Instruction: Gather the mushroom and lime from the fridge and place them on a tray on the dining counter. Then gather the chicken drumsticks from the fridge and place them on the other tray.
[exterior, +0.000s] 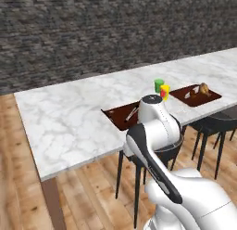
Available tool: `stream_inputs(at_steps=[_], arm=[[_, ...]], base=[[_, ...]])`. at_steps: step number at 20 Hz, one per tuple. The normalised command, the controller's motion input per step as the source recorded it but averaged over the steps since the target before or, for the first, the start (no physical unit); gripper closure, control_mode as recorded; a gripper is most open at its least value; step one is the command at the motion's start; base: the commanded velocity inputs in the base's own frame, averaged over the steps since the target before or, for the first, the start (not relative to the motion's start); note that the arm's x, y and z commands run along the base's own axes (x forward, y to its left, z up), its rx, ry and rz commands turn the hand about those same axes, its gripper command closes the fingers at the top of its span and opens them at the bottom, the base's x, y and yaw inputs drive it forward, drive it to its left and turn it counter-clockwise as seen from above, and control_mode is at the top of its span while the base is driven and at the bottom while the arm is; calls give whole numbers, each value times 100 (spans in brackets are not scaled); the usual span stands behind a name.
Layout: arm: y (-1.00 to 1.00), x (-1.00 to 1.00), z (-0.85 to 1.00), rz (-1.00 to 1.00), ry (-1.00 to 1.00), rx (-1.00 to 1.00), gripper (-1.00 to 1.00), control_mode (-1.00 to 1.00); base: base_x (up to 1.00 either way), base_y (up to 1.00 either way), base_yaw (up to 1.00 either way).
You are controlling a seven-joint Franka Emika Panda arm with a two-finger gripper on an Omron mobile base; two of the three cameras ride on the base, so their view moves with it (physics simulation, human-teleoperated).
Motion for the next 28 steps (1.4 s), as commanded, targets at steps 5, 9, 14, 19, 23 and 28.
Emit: stream_inputs(at_steps=[5,9,14,19,23,28], arm=[[0,0,0,0,0,0,-100,100],[0,0,0,0,0,0,-100,100],[0,0,0,0,0,0,-100,100],[0,0,0,0,0,0,-100,100],[0,0,0,0,0,0,-100,100],[0,0,0,0,0,0,-100,100]], base=[[-3,100,-21],[0,100,-22],[9,100,-24],[39,100,-33],[55,100,-39],[52,98,-40]])
